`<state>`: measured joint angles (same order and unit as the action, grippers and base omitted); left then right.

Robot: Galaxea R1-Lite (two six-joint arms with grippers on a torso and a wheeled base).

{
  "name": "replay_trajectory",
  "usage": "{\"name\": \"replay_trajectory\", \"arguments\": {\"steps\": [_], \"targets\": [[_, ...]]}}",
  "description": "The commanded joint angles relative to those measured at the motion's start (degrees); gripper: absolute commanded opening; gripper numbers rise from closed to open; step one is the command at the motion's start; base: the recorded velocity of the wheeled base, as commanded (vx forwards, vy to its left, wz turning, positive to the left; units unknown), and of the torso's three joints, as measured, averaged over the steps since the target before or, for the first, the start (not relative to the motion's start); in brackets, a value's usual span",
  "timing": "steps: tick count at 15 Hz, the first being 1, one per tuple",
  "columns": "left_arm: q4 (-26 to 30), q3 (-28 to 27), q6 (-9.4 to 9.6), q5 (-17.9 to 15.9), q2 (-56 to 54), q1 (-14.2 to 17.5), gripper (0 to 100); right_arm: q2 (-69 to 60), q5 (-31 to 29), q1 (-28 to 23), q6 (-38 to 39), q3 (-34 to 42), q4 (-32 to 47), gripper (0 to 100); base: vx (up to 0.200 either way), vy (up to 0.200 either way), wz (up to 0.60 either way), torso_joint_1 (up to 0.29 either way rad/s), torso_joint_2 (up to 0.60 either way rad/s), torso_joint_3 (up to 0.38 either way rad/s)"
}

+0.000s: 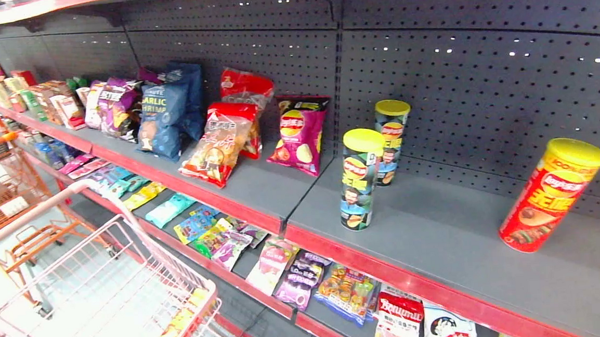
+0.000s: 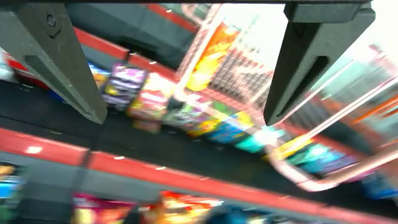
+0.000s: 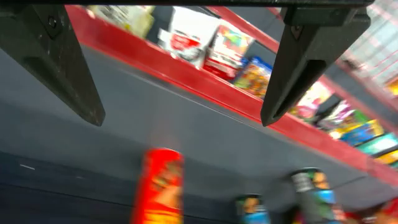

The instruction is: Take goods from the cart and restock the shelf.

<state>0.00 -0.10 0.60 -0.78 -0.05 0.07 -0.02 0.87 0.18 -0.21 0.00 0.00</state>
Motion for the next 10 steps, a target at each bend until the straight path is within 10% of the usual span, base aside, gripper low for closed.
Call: {"name": "replay_trajectory", "arguments": {"steps": [1, 10], "targets": [[0.00, 0.01, 0.02, -0.01, 0.05, 0.01, 100, 0.02, 0.01, -0.01, 0.03, 0.00, 0.00, 100, 0.000, 0.000, 0.00, 0.000, 0.00, 0.000], [-0.09, 0.01, 0.63, 0.08, 0.05, 0.01, 100, 0.02, 0.01, -0.01, 0.03, 0.00, 0.00, 100, 0.000, 0.000, 0.00, 0.000, 0.00, 0.000]]}}
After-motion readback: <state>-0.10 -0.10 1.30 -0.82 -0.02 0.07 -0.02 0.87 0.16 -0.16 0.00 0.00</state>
